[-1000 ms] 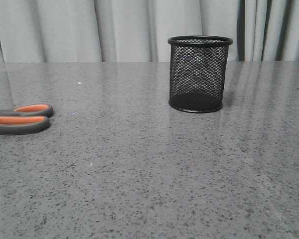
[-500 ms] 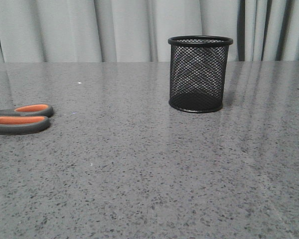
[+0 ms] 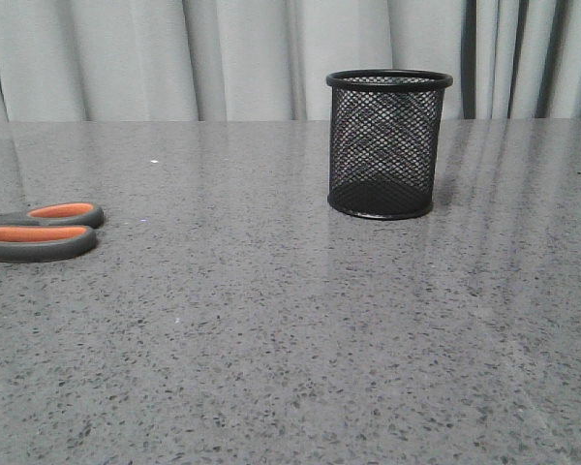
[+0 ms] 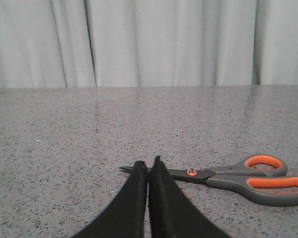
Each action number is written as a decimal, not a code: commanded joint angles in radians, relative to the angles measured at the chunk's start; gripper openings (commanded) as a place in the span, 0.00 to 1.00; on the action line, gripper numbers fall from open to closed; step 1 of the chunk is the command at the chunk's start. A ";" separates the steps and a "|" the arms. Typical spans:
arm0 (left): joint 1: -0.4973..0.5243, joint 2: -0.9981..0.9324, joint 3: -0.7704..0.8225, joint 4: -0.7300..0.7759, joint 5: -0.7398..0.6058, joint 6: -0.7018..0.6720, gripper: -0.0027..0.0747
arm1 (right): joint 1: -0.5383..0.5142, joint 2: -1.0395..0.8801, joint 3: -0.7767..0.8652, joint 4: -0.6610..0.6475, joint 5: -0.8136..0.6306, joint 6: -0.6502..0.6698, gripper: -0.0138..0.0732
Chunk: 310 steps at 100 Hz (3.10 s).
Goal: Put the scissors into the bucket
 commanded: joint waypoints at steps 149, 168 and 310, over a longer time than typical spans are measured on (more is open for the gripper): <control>0.003 -0.021 -0.152 -0.729 -0.161 -0.004 0.01 | -0.006 0.001 -0.136 0.686 -0.265 -0.004 0.11; 0.003 0.080 -0.394 -0.445 0.063 -0.003 0.01 | -0.006 0.163 -0.344 0.527 -0.056 -0.004 0.11; 0.003 0.910 -1.095 -0.369 1.050 0.583 0.58 | -0.006 0.732 -0.895 0.345 0.548 -0.047 0.58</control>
